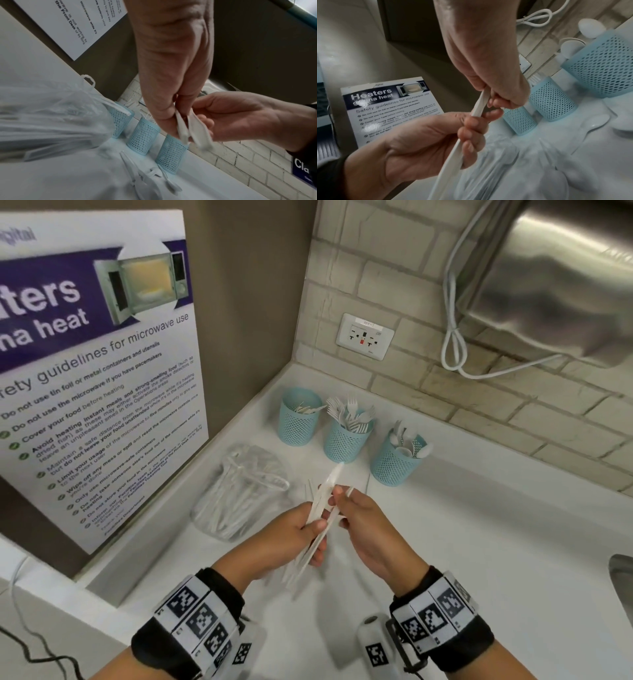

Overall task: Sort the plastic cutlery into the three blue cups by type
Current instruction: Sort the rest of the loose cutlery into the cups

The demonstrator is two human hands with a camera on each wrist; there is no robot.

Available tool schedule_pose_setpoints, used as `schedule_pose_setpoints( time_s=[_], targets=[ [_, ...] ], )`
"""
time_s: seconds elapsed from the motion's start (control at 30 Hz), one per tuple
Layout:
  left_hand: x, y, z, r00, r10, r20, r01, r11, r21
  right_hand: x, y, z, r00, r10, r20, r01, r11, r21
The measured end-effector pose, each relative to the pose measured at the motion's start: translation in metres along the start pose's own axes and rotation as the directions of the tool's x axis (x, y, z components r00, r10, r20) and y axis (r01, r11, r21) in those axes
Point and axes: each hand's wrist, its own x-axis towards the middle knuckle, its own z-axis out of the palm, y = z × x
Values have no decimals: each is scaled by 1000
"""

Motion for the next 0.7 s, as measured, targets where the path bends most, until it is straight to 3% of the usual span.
schedule_pose_setpoints(
  time_s=[0.1,0.23,0.5,0.7],
  targets=[
    [0,3,-1,998,-10,-60,4,995,-102,4,-2,-9,999,13,-45,-14,1000,-25],
    [2,6,-2,998,-52,-37,42,972,-231,5,-1,-17,999,-37,-1,37,999,39],
    [-2,8,-6,1000,-7,14,9,996,-92,12,-7,-25,954,-225,-197,241,969,61],
    [0,9,-8,1000,0,-20,-2,995,-96,16,-11,-29,932,-288,-218,278,957,-77]
  ],
)
